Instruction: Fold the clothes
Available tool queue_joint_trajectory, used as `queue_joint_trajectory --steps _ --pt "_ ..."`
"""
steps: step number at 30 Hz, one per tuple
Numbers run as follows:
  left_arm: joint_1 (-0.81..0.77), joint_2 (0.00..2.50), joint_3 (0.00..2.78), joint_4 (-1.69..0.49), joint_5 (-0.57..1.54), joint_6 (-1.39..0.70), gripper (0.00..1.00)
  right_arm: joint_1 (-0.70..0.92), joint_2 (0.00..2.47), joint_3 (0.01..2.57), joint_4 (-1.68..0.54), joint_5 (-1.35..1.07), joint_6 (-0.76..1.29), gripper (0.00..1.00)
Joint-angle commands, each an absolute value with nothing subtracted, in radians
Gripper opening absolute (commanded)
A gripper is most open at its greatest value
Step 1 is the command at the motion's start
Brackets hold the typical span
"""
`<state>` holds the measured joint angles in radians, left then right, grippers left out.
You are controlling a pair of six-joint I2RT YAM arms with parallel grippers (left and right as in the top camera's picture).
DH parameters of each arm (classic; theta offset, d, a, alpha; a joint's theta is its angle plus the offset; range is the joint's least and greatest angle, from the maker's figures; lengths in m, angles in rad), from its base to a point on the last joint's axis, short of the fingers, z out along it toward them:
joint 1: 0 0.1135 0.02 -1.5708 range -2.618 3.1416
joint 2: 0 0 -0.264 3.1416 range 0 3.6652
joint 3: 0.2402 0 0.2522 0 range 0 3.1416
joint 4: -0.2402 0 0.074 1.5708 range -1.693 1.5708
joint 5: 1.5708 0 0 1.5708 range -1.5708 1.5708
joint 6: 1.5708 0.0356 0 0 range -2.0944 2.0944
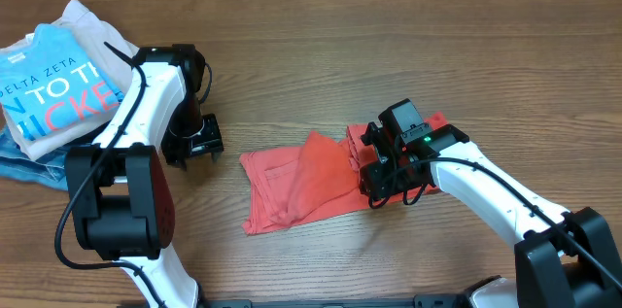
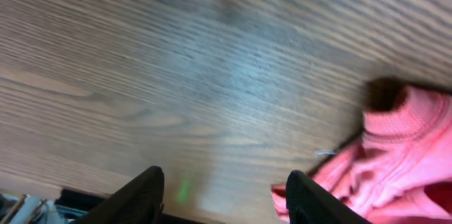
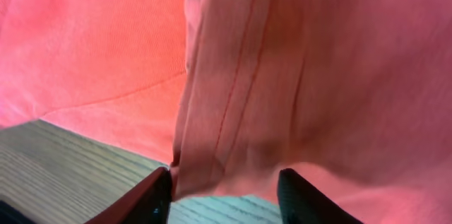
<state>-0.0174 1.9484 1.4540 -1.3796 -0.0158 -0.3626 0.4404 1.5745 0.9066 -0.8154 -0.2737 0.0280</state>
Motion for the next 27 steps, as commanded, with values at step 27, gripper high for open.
queue_joint_trajectory --steps 27 --pt "-0.22 1.935 1.039 -0.836 0.534 -0.044 0.63 0.408 1.513 1.104 -0.919 -0.154 0.083 0.56"
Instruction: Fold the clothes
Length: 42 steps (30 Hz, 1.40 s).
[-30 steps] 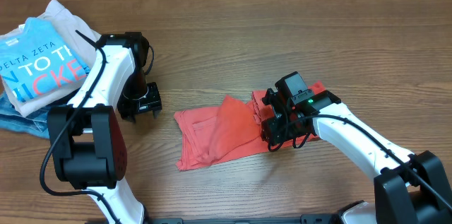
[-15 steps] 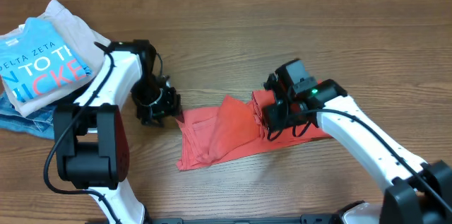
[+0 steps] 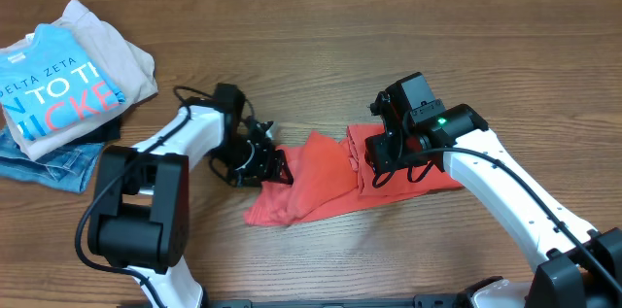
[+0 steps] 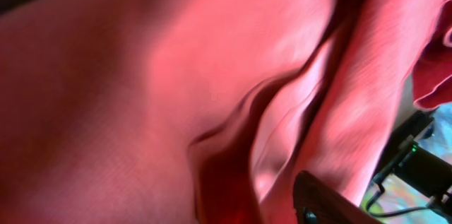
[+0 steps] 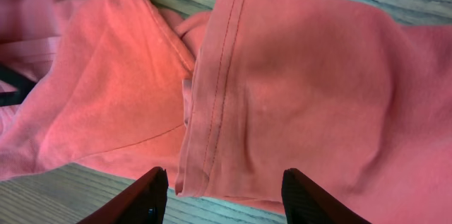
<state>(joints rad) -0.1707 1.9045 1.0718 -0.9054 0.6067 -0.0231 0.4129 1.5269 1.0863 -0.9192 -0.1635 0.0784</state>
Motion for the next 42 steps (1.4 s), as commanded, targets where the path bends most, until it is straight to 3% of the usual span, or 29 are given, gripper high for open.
queue_joint_trajectory --steps 1,3,4,8,15,17,18,19,21,23,31,37,42 --pt "-0.237 1.935 1.039 -0.829 0.477 -0.083 0.48 0.408 1.513 1.104 -0.926 -0.151 0.083 0.56" --pt "-0.242 1.935 1.039 -0.835 0.417 -0.107 0.2 0.408 1.513 1.104 -0.926 -0.145 0.083 0.56" --pt "-0.241 1.935 1.039 -0.839 0.396 -0.115 0.15 0.408 1.513 1.104 -0.926 -0.14 0.083 0.56" --pt "-0.212 1.934 1.052 -0.878 0.275 -0.148 0.04 0.405 1.513 1.104 -0.918 -0.093 0.084 0.56" --pt "-0.046 1.934 1.264 -0.976 0.142 -0.16 0.06 0.319 1.513 1.108 -0.908 -0.083 0.098 0.56" --pt "-0.001 1.934 1.338 -0.955 0.119 -0.157 0.11 0.299 1.513 1.108 -0.911 -0.083 0.098 0.56" --pt "0.021 1.934 1.369 -0.929 0.098 -0.157 0.19 0.293 1.513 1.108 -0.912 -0.084 0.098 0.55" --pt "0.04 1.935 1.393 -0.907 0.093 -0.157 0.3 0.292 1.513 1.108 -0.912 -0.084 0.098 0.55" --pt "0.059 1.935 1.409 -0.898 0.093 -0.157 0.69 0.292 1.513 1.108 -0.912 -0.084 0.098 0.55" --pt "0.068 1.935 1.409 -0.918 0.079 -0.157 0.88 0.292 1.513 1.108 -0.912 -0.084 0.098 0.56" --pt "0.07 1.935 1.409 -0.934 -0.069 -0.138 0.9 0.292 1.513 1.108 -0.918 -0.083 0.097 0.55" --pt "0.069 1.945 1.408 -0.865 0.003 0.155 0.93 0.292 1.513 1.107 -0.945 -0.082 0.097 0.56" --pt "0.07 2.022 1.394 -0.817 0.043 0.228 0.92 0.292 1.513 1.107 -0.949 -0.083 0.099 0.56"
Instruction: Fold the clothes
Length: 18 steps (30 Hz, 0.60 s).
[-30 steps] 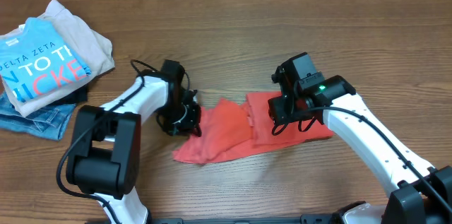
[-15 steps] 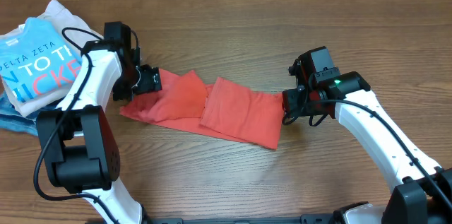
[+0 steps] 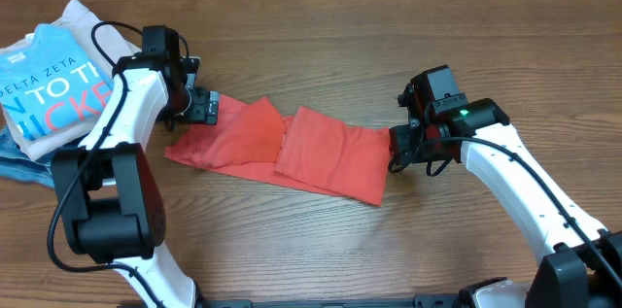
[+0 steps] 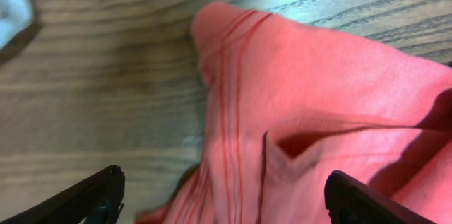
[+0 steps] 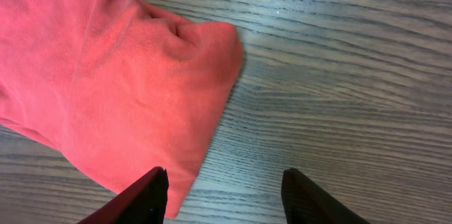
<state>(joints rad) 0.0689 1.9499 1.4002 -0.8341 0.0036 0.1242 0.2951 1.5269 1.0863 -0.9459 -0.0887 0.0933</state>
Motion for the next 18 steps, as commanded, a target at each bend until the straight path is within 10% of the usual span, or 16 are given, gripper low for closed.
queue_joint_trajectory --steps 1,6,12,18 --pt "0.07 2.038 1.394 -0.812 0.042 0.233 0.92 0.292 1.513 1.107 -0.953 -0.083 0.1 0.56" --pt "0.078 2.137 1.394 -0.815 0.042 0.226 0.82 0.292 1.513 1.107 -0.957 -0.082 0.102 0.56" --pt "0.08 2.144 1.42 -0.874 0.005 0.178 0.07 0.292 1.513 1.107 -0.955 -0.078 0.102 0.56" --pt "0.102 2.144 1.655 -1.112 -0.091 0.088 0.04 0.265 1.513 1.107 -0.937 -0.079 0.105 0.56"
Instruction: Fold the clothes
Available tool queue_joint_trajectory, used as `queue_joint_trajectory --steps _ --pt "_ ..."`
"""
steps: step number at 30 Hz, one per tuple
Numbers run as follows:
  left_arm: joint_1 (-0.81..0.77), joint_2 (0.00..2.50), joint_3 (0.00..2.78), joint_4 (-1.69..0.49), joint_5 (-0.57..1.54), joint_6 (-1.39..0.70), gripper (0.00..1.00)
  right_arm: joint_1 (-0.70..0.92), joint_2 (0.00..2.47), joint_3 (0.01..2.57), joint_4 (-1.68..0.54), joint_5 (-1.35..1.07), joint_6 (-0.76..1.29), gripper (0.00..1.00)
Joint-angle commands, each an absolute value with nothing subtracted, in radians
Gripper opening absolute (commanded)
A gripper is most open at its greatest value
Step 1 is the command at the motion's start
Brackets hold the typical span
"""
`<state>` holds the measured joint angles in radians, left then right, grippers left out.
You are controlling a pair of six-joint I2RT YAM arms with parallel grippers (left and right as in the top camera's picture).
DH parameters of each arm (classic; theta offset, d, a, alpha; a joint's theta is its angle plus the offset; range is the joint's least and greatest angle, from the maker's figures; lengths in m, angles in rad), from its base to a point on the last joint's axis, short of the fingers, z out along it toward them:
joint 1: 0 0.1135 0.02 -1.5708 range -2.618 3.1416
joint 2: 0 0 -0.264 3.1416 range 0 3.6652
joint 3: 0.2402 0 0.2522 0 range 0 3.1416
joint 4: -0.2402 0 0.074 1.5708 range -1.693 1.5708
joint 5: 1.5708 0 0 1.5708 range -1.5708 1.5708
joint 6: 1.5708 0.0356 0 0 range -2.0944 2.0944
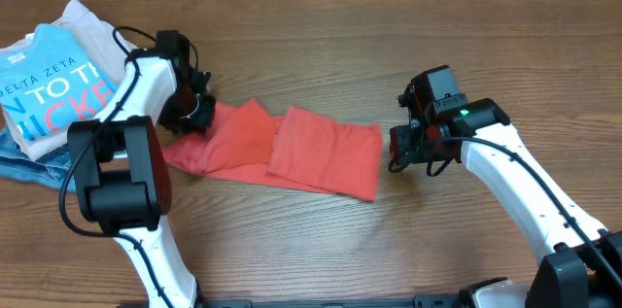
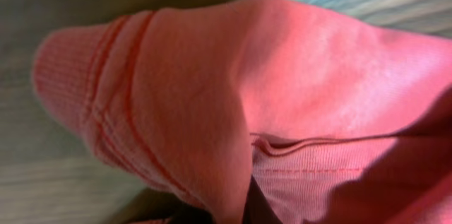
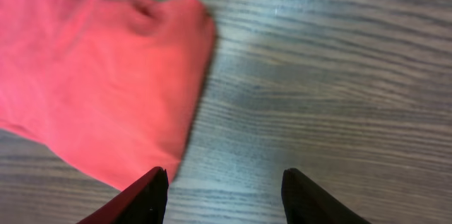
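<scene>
A red garment (image 1: pixel 311 153) lies stretched in a long band across the middle of the table. My left gripper (image 1: pixel 191 112) is down on its left end. In the left wrist view the ribbed, stitched hem (image 2: pixel 106 104) fills the frame and bunches at the bottom centre. No fingers show there, so the gripper reads as shut on the cloth. My right gripper (image 1: pixel 397 150) is open just right of the garment's right edge (image 3: pixel 92 75). Only bare wood lies between its fingertips (image 3: pixel 229 199).
A stack of folded clothes (image 1: pixel 58 85) sits at the far left: a blue printed tee on a white garment, with jeans (image 1: pixel 39 167) underneath. The wooden table (image 1: pixel 389 36) stretches behind and to the right of the garment.
My left gripper was open over the garment's left hem. Now its fingers are out of sight with the hem bunched in them. The garment has shifted slightly left. The right gripper stays open.
At first the garment lay crumpled mid-table, my right gripper low on its right part and my left open over bare wood. Then the left was in the cloth's left side. Later the garment lay stretched out, both grippers open at its ends. Now the left holds the hem.
</scene>
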<state>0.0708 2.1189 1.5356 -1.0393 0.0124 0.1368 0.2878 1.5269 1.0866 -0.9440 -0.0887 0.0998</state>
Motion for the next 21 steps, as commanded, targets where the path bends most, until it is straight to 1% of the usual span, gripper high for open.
queue_joint_trajectory --steps 1,3,5,9,11,17,21 --pt "0.107 2.144 1.706 -1.157 -0.1 0.081 0.04 0.26 1.513 1.107 -0.937 -0.079 0.105 0.56" --pt "0.116 2.144 1.829 -1.256 -0.145 0.07 0.06 0.248 1.513 1.107 -0.934 -0.079 0.103 0.56" --pt "0.117 2.144 1.894 -1.307 -0.153 0.054 0.08 0.245 1.513 1.107 -0.932 -0.078 0.101 0.56" --pt "0.093 2.144 2.014 -1.441 -0.037 0.027 0.06 0.245 1.515 1.107 -0.929 -0.079 0.101 0.56" --pt "0.063 2.144 2.047 -1.496 -0.005 -0.025 0.04 0.245 1.515 1.107 -0.93 -0.08 0.102 0.56" --pt "-0.08 2.144 2.05 -1.553 0.001 -0.097 0.04 0.245 1.515 1.107 -0.94 -0.08 0.102 0.56" --pt "-0.226 2.144 2.05 -1.587 -0.001 -0.141 0.04 0.246 1.515 1.107 -0.947 -0.083 0.102 0.56"
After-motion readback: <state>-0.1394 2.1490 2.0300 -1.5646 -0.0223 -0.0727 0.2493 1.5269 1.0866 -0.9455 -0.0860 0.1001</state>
